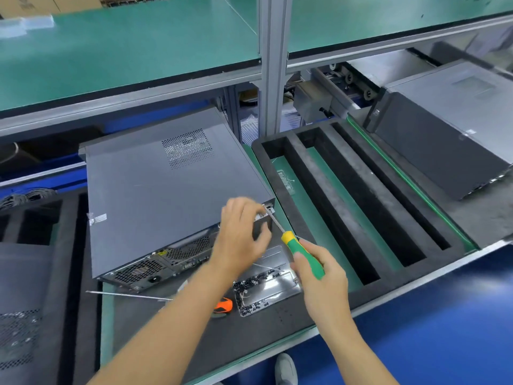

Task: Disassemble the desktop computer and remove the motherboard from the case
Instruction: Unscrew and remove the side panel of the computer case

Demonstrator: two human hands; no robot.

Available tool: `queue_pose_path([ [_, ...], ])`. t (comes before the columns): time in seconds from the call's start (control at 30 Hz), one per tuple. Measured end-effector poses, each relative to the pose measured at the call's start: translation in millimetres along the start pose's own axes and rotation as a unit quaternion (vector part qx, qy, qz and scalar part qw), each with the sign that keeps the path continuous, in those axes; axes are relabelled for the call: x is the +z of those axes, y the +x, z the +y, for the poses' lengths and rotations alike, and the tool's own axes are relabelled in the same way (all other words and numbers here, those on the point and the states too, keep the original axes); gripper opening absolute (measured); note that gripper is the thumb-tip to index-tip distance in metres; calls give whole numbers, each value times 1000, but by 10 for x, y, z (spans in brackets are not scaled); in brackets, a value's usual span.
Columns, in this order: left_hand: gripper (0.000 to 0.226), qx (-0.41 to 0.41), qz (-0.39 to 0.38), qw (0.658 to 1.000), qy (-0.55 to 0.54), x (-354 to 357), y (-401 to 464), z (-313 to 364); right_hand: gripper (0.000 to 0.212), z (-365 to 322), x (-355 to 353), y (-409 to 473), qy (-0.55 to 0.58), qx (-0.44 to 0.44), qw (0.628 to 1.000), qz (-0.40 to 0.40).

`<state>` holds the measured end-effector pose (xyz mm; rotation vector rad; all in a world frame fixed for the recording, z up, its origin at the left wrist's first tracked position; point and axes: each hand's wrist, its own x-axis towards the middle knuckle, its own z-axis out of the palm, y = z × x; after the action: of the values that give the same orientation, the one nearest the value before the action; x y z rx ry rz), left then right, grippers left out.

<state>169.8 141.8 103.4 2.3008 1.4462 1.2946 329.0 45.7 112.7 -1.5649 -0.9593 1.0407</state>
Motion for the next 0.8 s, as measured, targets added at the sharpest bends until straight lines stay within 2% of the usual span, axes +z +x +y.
queue_pose_path([
  [0.03,19,-111,24,990,-82,40,-148,137,27,14,15,-15,-75,-76,994,20],
  [0.07,13,-235,39,956,-169,78,-241,268,31,28,34,-28,-126,-135,982,30],
  [0.13,15,-448,35,835,-318,167,-277,437,34,51,59,-35,-181,-196,963,36],
  [0.2,27,-546,31,722,-424,251,-210,482,35,73,47,-20,-187,-209,959,42],
  [0.23,29,-564,37,685,-459,274,-152,477,36,74,43,-15,-184,-210,959,47],
  [0.27,29,-572,43,662,-482,291,-92,466,36,69,42,-11,-181,-211,959,51],
  [0.33,22,-570,48,649,-502,305,4,435,36,39,51,-23,-174,-206,962,45],
  [0.4,14,-572,45,658,-487,300,79,390,35,5,51,-40,-169,-180,969,21],
  [0.43,12,-576,40,663,-475,295,111,366,32,-9,44,-39,-150,-137,979,5],
  [0.5,13,-579,25,669,-465,283,157,338,20,-93,14,-17,-31,31,999,-25],
  [0.53,13,-580,20,668,-466,283,171,332,26,-134,-7,5,59,135,988,-46],
  [0.57,13,-580,19,665,-470,282,179,327,40,-161,-35,16,132,226,963,-71],
  [0.63,10,-581,26,654,-484,284,189,326,58,-176,-100,33,194,324,918,-119],
  [0.7,9,-581,35,641,-501,286,200,338,54,-170,-126,39,217,333,908,-133],
  [0.8,6,-580,43,619,-528,290,217,361,36,-159,-103,60,178,257,947,-78],
])
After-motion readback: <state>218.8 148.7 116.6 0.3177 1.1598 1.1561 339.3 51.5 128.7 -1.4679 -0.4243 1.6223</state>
